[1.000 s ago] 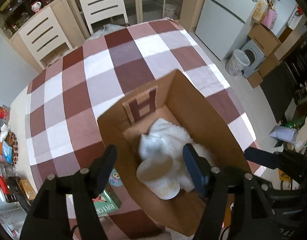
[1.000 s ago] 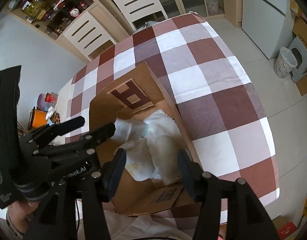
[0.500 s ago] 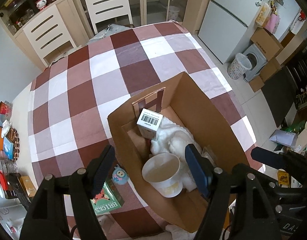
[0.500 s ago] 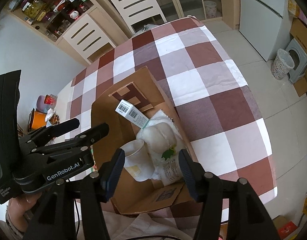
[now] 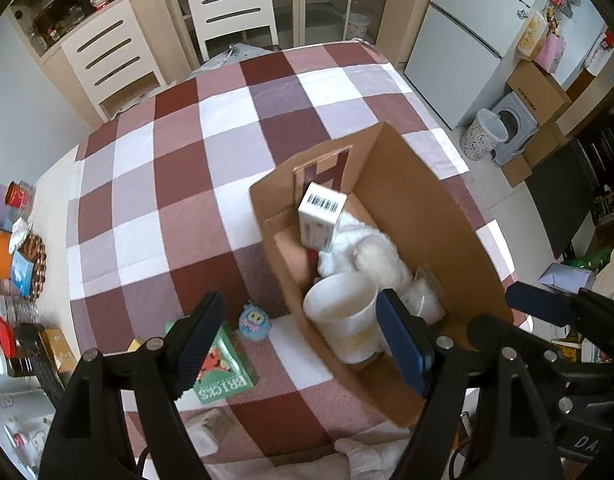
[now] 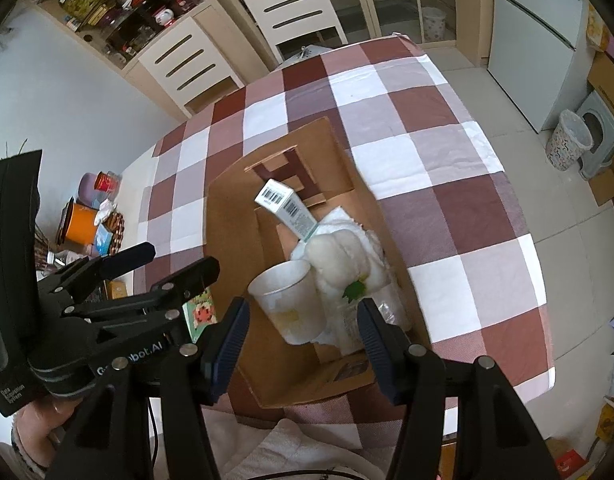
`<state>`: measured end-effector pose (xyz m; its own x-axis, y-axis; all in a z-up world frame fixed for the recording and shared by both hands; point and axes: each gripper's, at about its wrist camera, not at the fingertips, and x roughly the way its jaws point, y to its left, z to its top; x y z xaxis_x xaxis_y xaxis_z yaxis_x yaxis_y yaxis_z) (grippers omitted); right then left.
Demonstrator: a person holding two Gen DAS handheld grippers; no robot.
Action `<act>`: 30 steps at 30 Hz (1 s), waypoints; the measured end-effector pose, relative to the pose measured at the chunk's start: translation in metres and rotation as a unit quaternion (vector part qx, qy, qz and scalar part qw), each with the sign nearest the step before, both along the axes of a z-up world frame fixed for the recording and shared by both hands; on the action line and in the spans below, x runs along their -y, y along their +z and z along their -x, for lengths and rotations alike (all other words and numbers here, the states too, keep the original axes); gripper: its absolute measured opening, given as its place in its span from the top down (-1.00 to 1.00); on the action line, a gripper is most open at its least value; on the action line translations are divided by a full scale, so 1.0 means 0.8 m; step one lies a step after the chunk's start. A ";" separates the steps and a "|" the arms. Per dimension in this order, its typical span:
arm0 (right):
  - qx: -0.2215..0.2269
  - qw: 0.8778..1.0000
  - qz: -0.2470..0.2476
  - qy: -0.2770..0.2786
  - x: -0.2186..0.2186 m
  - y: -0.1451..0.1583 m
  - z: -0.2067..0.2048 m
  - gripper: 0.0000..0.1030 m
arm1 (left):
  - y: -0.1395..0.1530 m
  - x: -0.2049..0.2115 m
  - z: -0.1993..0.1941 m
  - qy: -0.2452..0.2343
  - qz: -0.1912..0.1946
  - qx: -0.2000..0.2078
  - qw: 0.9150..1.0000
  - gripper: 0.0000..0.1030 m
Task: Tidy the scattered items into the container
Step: 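Move both tools back over the remaining items on the tablecloth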
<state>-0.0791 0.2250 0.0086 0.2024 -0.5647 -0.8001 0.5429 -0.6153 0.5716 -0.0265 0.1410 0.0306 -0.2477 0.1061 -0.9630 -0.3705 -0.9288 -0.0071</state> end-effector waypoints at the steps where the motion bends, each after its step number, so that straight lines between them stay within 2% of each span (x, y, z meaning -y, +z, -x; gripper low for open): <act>1: -0.001 1.000 0.001 0.004 0.001 0.002 -0.004 -0.11 | 0.000 0.004 -0.004 0.002 0.000 0.001 1.000 -0.55; 12: -0.012 0.998 0.008 0.058 0.024 0.024 -0.056 -0.11 | -0.002 0.063 -0.042 0.037 -0.003 0.010 0.999 -0.56; 19: -0.017 0.993 0.019 0.114 0.052 0.034 -0.095 -0.11 | -0.015 0.141 -0.060 0.104 -0.004 0.023 0.994 -0.56; 25: -0.020 0.985 0.022 0.172 0.086 0.041 -0.133 -0.11 | -0.036 0.236 -0.078 0.194 -0.002 0.038 0.980 -0.56; 30: -0.019 0.974 0.017 0.226 0.114 0.036 -0.170 -0.11 | -0.079 0.294 -0.105 0.253 -0.007 0.074 0.965 -0.56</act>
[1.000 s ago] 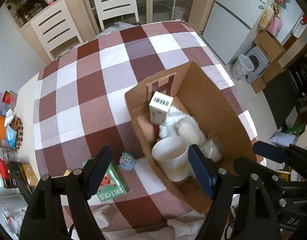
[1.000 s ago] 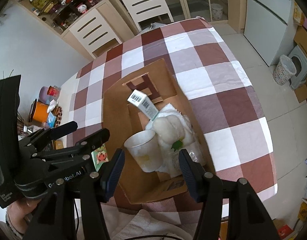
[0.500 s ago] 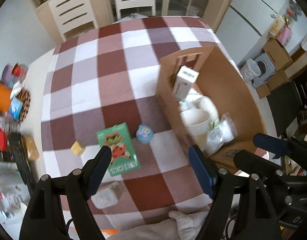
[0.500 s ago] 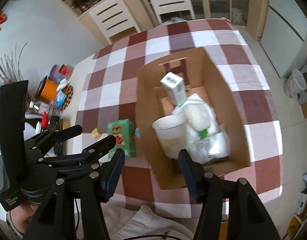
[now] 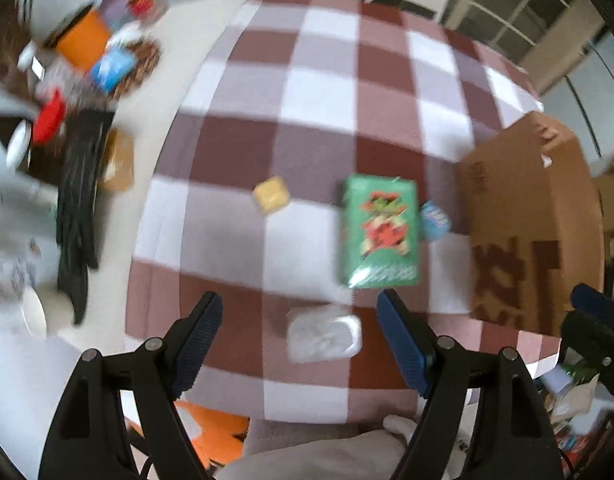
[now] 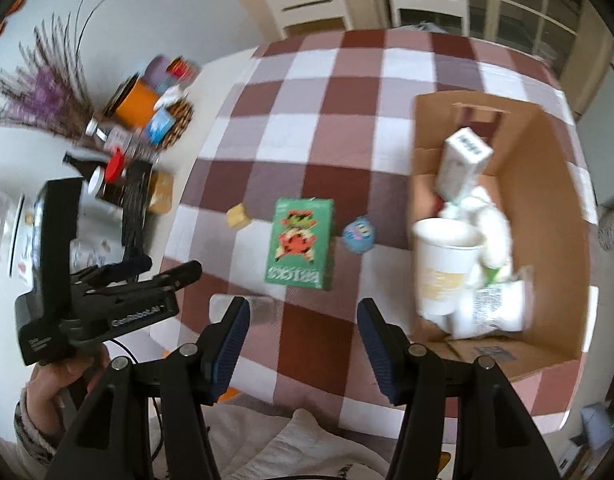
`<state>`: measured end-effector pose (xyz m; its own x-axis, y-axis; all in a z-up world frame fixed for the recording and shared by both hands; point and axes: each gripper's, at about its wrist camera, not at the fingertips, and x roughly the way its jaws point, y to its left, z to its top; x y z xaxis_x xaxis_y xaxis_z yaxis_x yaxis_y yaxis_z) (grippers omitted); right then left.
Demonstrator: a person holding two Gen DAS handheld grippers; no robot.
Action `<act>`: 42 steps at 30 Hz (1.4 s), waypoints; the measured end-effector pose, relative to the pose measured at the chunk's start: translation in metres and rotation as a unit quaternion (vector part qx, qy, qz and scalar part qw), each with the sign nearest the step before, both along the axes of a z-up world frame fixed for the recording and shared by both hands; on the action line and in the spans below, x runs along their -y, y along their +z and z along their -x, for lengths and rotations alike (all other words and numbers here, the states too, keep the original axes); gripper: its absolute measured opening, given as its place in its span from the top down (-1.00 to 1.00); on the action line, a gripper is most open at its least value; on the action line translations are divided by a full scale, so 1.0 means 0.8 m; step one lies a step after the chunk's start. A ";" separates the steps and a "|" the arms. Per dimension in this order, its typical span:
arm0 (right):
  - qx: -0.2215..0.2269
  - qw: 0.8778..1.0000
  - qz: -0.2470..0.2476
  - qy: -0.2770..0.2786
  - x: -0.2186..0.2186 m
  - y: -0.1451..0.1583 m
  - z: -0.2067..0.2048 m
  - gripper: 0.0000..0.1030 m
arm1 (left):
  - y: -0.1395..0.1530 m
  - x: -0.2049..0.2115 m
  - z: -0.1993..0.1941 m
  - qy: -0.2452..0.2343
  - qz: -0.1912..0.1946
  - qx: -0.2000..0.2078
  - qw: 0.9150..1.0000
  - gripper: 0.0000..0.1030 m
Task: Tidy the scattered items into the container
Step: 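Move both tools back over the remaining items on the tablecloth, then grasp the clear plastic container with the left tool while the right tool grasps the green BRICKS box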
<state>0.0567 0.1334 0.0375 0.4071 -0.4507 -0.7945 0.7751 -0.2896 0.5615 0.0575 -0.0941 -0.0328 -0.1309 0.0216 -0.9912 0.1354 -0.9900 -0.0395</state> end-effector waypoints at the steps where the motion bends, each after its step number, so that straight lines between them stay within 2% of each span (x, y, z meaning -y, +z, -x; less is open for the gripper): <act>1: 0.001 1.000 -0.002 0.010 0.005 -0.003 -0.007 -0.11 | -0.009 0.004 -0.005 0.005 -0.004 0.008 1.000 -0.56; 6: 0.007 0.999 -0.024 0.044 0.024 -0.024 -0.030 -0.11 | -0.053 -0.002 -0.029 0.003 -0.028 0.042 0.999 -0.56; 12: 0.003 0.997 -0.047 0.062 0.037 -0.047 -0.039 -0.11 | -0.086 -0.029 -0.029 -0.032 -0.018 0.044 0.998 -0.57; 18: -0.001 0.995 -0.065 0.076 0.065 -0.071 -0.045 -0.11 | -0.115 -0.033 -0.018 -0.038 -0.018 0.046 0.998 -0.59; 22: 0.006 0.993 -0.078 0.086 0.092 -0.096 -0.052 -0.11 | -0.128 -0.028 -0.018 -0.032 -0.025 0.047 0.998 -0.61; 26: 0.034 0.991 -0.098 0.086 0.123 -0.129 -0.061 -0.11 | -0.135 -0.023 -0.017 -0.028 -0.024 0.046 0.998 -0.60; 31: 0.052 0.988 -0.119 0.077 0.156 -0.159 -0.076 -0.14 | -0.147 -0.007 -0.017 -0.014 -0.029 0.052 0.998 -0.47; 32: 0.046 0.989 -0.121 0.077 0.161 -0.160 -0.080 -0.16 | -0.149 -0.004 -0.017 -0.011 -0.029 0.053 0.998 -0.40; 34: 0.026 0.991 -0.108 0.079 0.170 -0.151 -0.086 -0.33 | -0.153 0.003 -0.018 -0.006 -0.030 0.056 0.998 -0.29; 37: -0.033 0.987 -0.122 0.097 0.185 -0.150 -0.099 -0.49 | -0.156 0.012 -0.019 0.003 -0.036 0.055 0.998 -0.29; 42: -0.098 0.979 -0.137 0.112 0.200 -0.155 -0.115 -0.69 | -0.158 0.019 -0.022 0.008 -0.041 0.048 0.998 -0.29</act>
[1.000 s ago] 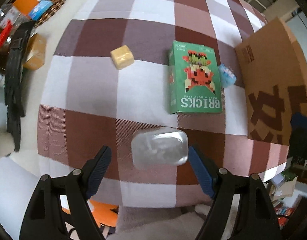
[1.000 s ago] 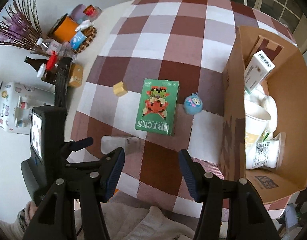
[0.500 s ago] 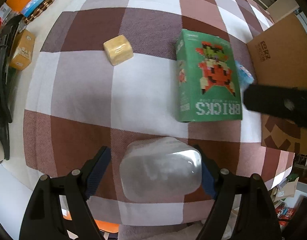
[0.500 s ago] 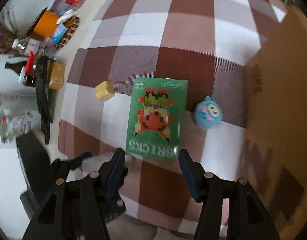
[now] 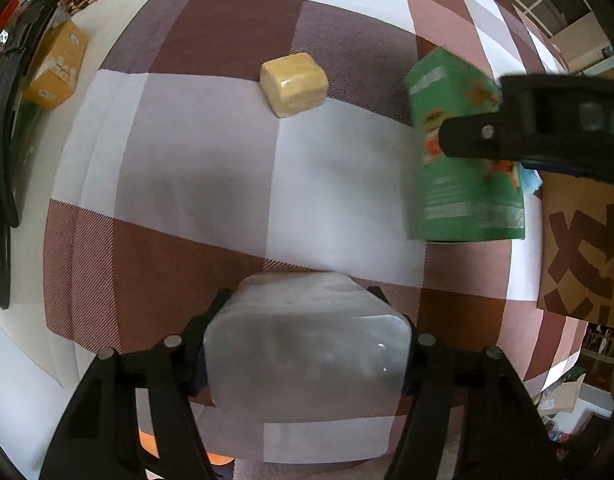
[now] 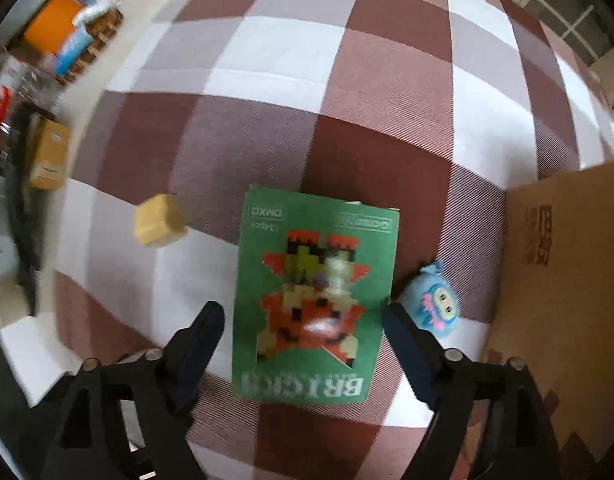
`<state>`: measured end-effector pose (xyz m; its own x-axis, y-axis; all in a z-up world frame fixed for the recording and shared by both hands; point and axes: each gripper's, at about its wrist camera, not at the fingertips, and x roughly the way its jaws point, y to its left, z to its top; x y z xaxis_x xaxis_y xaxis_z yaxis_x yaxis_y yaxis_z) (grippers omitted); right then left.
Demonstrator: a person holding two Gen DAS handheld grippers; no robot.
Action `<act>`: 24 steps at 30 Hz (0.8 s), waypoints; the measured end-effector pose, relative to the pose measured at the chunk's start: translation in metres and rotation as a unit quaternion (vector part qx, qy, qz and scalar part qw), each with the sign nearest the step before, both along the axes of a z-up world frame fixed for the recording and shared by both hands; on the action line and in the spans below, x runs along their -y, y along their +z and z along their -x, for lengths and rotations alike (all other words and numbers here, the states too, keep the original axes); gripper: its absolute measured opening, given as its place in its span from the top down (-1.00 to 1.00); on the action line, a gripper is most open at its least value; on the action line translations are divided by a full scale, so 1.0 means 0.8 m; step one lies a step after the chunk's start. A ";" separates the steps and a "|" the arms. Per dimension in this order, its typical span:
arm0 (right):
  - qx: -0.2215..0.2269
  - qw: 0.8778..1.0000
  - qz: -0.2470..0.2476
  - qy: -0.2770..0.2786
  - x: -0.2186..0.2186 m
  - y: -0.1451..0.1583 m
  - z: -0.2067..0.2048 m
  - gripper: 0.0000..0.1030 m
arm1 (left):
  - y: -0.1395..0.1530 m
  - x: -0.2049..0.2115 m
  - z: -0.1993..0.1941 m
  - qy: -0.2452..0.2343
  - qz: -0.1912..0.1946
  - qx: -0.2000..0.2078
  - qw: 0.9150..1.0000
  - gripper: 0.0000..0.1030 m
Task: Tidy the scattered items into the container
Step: 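Grasp the clear plastic container with the left tool while the right tool grasps the green BRICKS box, then lift and carry the plastic container and BRICKS box toward the cardboard box with both tools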
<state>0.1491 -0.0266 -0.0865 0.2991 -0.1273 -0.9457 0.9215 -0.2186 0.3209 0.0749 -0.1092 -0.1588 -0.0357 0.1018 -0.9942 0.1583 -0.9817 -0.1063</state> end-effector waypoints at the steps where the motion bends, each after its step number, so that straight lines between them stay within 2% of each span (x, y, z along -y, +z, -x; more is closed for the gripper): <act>1: -0.010 1.000 -0.001 0.006 0.002 -0.002 -0.003 -0.74 | 0.000 0.000 0.000 0.000 -0.001 -0.001 1.000 -0.29; 4: -0.025 0.999 -0.020 0.012 0.008 -0.015 -0.007 -0.79 | 0.000 0.001 -0.002 0.000 -0.005 -0.005 1.000 -0.29; 5: -0.013 1.000 -0.027 0.010 0.009 -0.021 -0.007 -0.79 | 0.000 0.001 -0.002 0.001 -0.007 -0.006 1.000 -0.29; 8: 0.058 0.997 -0.055 -0.012 0.007 -0.047 -0.004 -0.78 | 0.000 0.004 -0.003 0.007 -0.014 -0.008 1.000 -0.29; 9: 0.064 0.996 -0.058 -0.012 0.005 -0.050 -0.005 -0.78 | 0.000 0.005 -0.003 0.008 -0.016 -0.008 1.000 -0.29; 11: 0.055 0.998 -0.040 -0.001 0.004 -0.044 -0.010 -0.65 | 0.001 0.007 -0.003 0.011 -0.020 -0.008 1.000 -0.28; 12: 0.046 0.998 -0.036 0.008 0.003 -0.040 -0.013 -0.51 | 0.001 0.008 -0.003 0.014 -0.022 -0.008 1.000 -0.28; 13: 0.038 0.999 -0.031 0.011 0.003 -0.037 -0.013 -0.28 | 0.001 0.009 -0.003 0.016 -0.024 -0.008 1.000 -0.27; 15: 0.042 0.999 -0.019 0.009 0.002 -0.030 -0.009 0.07 | 0.002 0.011 -0.003 0.023 -0.029 -0.006 0.999 -0.26; 17: 0.079 0.997 -0.016 0.002 0.000 -0.028 -0.001 0.09 | 0.003 0.015 -0.004 0.029 -0.034 -0.001 0.999 -0.26; 24: 0.106 0.994 -0.005 -0.003 -0.009 0.000 0.011 0.10 | 0.022 0.020 -0.009 0.035 -0.030 -0.005 0.999 -0.26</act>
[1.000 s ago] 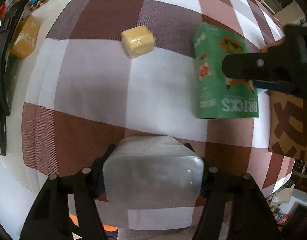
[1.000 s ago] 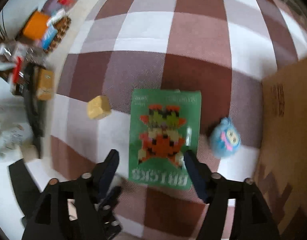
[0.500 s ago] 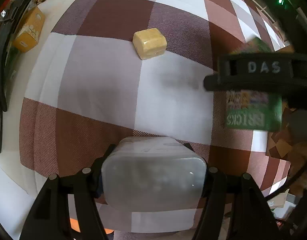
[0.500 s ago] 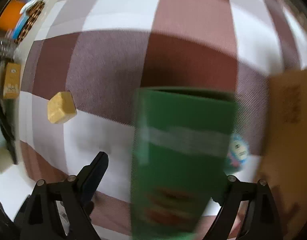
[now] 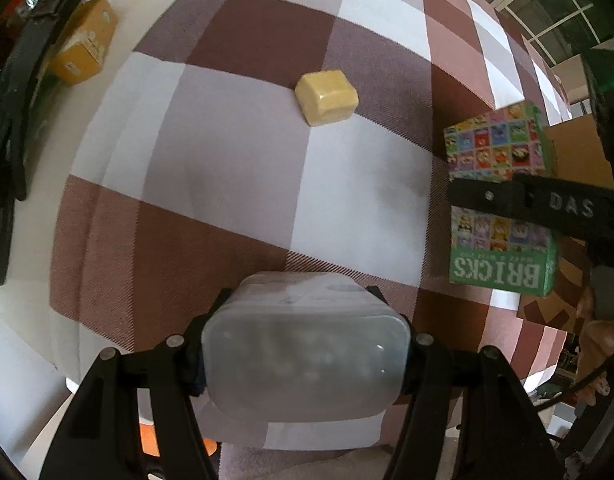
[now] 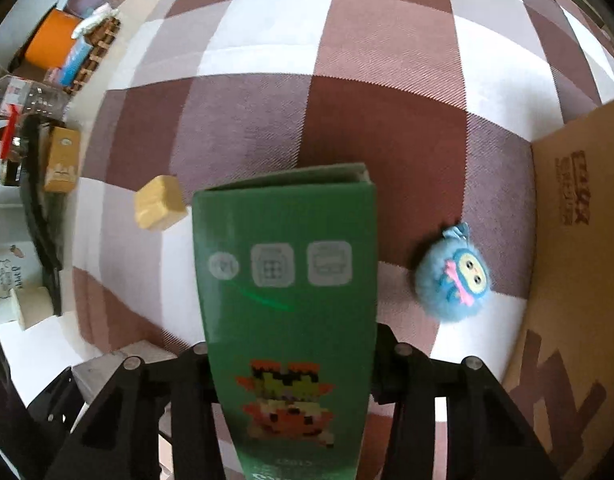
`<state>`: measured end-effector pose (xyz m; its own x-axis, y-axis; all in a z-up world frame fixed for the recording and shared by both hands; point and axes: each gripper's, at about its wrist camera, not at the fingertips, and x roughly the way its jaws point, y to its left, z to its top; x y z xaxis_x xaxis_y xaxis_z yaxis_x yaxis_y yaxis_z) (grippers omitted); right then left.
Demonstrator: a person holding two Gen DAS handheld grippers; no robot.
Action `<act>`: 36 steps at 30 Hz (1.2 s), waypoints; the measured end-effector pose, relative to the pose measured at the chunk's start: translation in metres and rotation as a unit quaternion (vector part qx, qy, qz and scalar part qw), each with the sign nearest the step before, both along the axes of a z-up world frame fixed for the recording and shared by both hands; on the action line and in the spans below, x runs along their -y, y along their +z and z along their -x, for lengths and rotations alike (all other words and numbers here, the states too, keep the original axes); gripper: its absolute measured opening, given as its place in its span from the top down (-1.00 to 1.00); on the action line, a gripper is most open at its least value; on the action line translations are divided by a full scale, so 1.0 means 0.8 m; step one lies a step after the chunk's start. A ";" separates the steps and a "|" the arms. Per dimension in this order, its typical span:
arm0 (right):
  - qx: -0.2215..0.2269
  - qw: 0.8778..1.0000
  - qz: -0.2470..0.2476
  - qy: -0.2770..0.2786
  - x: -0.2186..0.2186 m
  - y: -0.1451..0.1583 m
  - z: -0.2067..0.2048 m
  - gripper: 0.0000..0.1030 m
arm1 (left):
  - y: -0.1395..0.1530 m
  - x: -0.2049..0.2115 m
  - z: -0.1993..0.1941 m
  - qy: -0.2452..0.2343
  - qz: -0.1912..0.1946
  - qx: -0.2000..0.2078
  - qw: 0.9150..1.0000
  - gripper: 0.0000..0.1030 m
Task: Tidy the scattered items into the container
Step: 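Lift and carry the plastic container and BRICKS box toward the cardboard box with both tools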
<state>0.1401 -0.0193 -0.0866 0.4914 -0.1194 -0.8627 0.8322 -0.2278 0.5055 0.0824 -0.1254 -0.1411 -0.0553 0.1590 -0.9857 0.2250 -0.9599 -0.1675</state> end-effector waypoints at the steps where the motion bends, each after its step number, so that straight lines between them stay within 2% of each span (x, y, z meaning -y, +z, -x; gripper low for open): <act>1: 0.001 1.000 0.003 0.001 -0.001 0.007 0.001 0.10 | -0.002 -0.005 -0.013 0.000 0.001 -0.002 1.000 -0.26; 5: 0.003 1.000 0.022 0.004 -0.007 0.040 0.006 0.10 | 0.019 -0.005 -0.003 -0.005 0.010 -0.012 1.000 -0.26; 7: 0.003 0.999 0.032 0.003 -0.024 0.041 0.011 0.10 | 0.030 -0.010 -0.001 -0.013 0.018 -0.019 1.000 -0.26; 10: 0.002 0.999 0.044 0.001 -0.042 0.060 0.020 0.10 | 0.045 -0.012 -0.001 -0.022 0.021 -0.027 0.999 -0.26; 16: -0.001 0.997 0.073 -0.006 -0.056 0.082 0.040 0.10 | 0.087 -0.007 0.007 -0.039 0.027 -0.044 0.998 -0.26; 25: 0.003 0.993 0.111 -0.025 -0.075 0.120 0.062 0.10 | 0.133 -0.039 0.031 -0.062 0.041 -0.075 0.994 -0.26; 36: 0.010 0.991 0.127 -0.047 -0.105 0.134 0.103 0.10 | 0.166 -0.075 0.048 -0.085 0.042 -0.095 0.991 -0.26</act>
<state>0.0581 0.0644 0.0210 0.4843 -0.3781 -0.7890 0.8024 -0.1676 0.5728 0.0443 -0.0657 -0.0080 -0.2201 0.1002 -0.9703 0.0305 -0.9935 -0.1095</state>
